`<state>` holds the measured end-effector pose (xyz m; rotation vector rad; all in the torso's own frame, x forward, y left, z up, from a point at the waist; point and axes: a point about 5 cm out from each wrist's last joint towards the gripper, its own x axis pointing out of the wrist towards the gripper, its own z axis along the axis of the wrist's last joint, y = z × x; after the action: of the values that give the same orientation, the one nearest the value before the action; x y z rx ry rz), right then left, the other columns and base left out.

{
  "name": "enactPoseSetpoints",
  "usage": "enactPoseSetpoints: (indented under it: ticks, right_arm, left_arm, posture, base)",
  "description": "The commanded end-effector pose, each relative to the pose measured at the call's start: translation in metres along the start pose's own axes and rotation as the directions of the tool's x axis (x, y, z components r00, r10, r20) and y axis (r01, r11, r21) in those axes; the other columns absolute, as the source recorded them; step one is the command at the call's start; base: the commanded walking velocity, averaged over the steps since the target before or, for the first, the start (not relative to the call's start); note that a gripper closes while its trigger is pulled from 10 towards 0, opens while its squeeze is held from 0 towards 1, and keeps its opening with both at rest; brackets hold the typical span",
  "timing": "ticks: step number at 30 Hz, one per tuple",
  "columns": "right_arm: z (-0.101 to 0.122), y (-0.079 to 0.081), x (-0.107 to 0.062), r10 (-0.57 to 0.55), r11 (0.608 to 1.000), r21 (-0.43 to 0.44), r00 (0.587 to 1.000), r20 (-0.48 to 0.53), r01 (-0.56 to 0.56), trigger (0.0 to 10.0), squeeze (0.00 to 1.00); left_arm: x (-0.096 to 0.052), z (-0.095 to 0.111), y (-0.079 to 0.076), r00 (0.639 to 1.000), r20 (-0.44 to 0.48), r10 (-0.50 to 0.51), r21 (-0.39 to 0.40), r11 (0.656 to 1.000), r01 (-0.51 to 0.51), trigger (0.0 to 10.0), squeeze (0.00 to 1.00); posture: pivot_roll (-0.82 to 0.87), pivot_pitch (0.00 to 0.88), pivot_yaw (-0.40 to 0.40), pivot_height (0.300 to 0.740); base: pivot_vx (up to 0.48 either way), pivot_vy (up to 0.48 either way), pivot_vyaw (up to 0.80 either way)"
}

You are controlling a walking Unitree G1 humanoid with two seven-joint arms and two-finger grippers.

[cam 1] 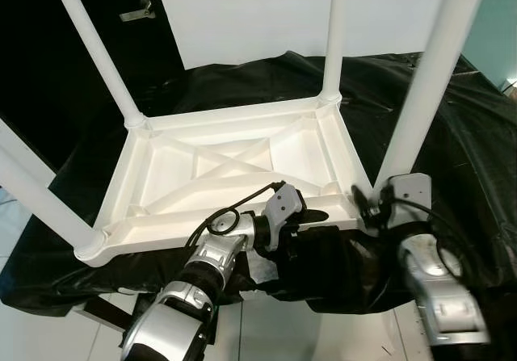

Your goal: Building children table

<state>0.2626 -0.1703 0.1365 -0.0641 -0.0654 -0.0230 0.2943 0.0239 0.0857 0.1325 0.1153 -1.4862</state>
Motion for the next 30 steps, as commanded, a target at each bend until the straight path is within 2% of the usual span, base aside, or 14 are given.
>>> enactPoseSetpoints:
  ticks: [1, 2, 3, 5, 8, 17, 18, 19, 20, 21, 22, 28, 29, 30]
  right_arm:
    - [0.027, 0.008, 0.001, -0.039, 0.998, 0.065, 0.985, 0.171, 0.028, 0.0, 0.00]
    - [0.027, 0.008, 0.001, -0.039, 0.998, 0.065, 0.985, 0.171, 0.028, 0.0, 0.00]
    - [0.035, 0.019, -0.003, -0.020, 0.999, 0.036, 0.971, 0.239, 0.012, 0.0, 0.00]
    - [0.035, 0.019, -0.003, -0.020, 0.999, 0.036, 0.971, 0.239, 0.012, 0.0, 0.00]
    - [0.041, 0.032, -0.006, 0.000, 1.000, -0.011, 0.957, 0.290, 0.003, 0.0, 0.00]
    - [0.037, 0.025, -0.002, -0.057, 0.997, -0.034, 0.962, 0.268, 0.069, 0.0, 0.00]
    - [0.034, 0.026, -0.002, -0.046, 0.997, -0.042, 0.967, 0.251, 0.059, 4.6, 0.00]
    - [0.034, 0.026, -0.002, -0.046, 0.997, -0.042, 0.967, 0.251, 0.059, 4.6, 0.00]
    - [0.029, 0.031, -0.002, 0.003, 0.999, -0.053, 0.975, 0.224, 0.009, 10.0, 0.00]
    - [0.029, 0.031, -0.002, 0.003, 0.999, -0.053, 0.975, 0.224, 0.009, 10.0, 0.00]
    - [0.023, 0.036, -0.004, 0.065, 0.997, -0.061, 0.978, 0.197, -0.054, 10.0, 1.00]
    - [0.017, 0.031, -0.003, 0.163, 0.981, -0.132, 0.974, 0.157, -0.143, 10.0, 1.00]
    - [0.017, 0.026, -0.001, 0.233, 0.960, -0.193, 0.963, 0.136, -0.205, 10.0, 0.00]
    - [0.020, 0.020, 0.002, 0.310, 0.930, -0.239, 0.945, 0.104, -0.279, 10.0, 0.00]
  left_arm:
    - [0.009, -0.032, -0.029, 0.978, -0.117, -0.174, -0.097, 0.982, 0.163, 10.0, 0.00]
    - [0.009, -0.032, -0.029, 0.978, -0.117, -0.174, -0.097, 0.982, 0.163, 10.0, 0.00]
    - [0.009, -0.032, -0.029, 0.977, -0.119, -0.175, -0.094, 0.982, 0.164, 10.0, 0.00]
    - [0.009, -0.032, -0.029, 0.977, -0.119, -0.175, -0.094, 0.982, 0.164, 10.0, 0.00]
    - [0.009, -0.031, -0.028, 0.977, -0.121, -0.174, -0.090, 0.982, 0.163, 10.0, 0.00]
    - [0.007, -0.032, -0.028, 0.979, -0.123, -0.165, -0.094, 0.984, 0.154, 10.0, 0.00]
    - [0.007, -0.033, -0.028, 0.979, -0.123, -0.164, -0.094, 0.984, 0.153, 10.0, 0.00]
    - [0.007, -0.033, -0.028, 0.979, -0.123, -0.164, -0.094, 0.984, 0.153, 10.0, 0.00]
    - [0.007, -0.033, -0.028, 0.979, -0.123, -0.164, -0.095, 0.984, 0.153, 10.0, 0.00]
    - [0.007, -0.033, -0.028, 0.979, -0.123, -0.164, -0.095, 0.984, 0.153, 10.0, 0.00]
    - [0.007, -0.033, -0.028, 0.979, -0.122, -0.164, -0.096, 0.984, 0.153, 10.0, 0.00]
    - [0.007, -0.034, -0.029, 0.979, -0.121, -0.165, -0.099, 0.983, 0.154, 10.0, 0.00]
    - [0.007, -0.034, -0.029, 0.979, -0.121, -0.166, -0.100, 0.983, 0.154, 10.0, 0.00]
    - [0.007, -0.034, -0.029, 0.979, -0.121, -0.166, -0.101, 0.983, 0.154, 10.0, 0.00]
  posture:
    - [-0.18, 0.000, 0.075, 0.740]
    - [-0.18, 0.000, 0.075, 0.740]
    - [-0.18, 0.000, 0.074, 0.740]
    - [-0.18, 0.000, 0.074, 0.740]
    - [-0.17, 0.000, 0.069, 0.740]
    - [-0.16, 0.000, 0.067, 0.740]
    - [-0.16, 0.000, 0.067, 0.740]
    - [-0.16, 0.000, 0.067, 0.740]
    - [-0.16, 0.000, 0.068, 0.740]
    - [-0.16, 0.000, 0.068, 0.740]
    - [-0.17, 0.000, 0.069, 0.740]
    - [-0.17, 0.000, 0.070, 0.740]
    - [-0.17, 0.003, 0.071, 0.740]
    - [-0.17, 0.002, 0.073, 0.740]
  base:
    - [0.000, 0.000, 0.00]
    - [0.000, 0.000, 0.00]
    - [0.000, 0.000, 0.00]
    - [0.000, 0.000, 0.00]
    - [0.000, 0.000, 0.00]
    - [0.000, 0.000, 0.00]
    - [0.000, 0.000, 0.00]
    - [0.000, 0.000, 0.00]
    - [0.000, 0.000, 0.00]
    - [0.000, 0.000, 0.00]
    - [0.000, 0.000, 0.00]
    - [0.000, 0.000, 0.00]
    - [0.000, 0.000, 0.00]
    - [0.000, 0.000, 0.00]
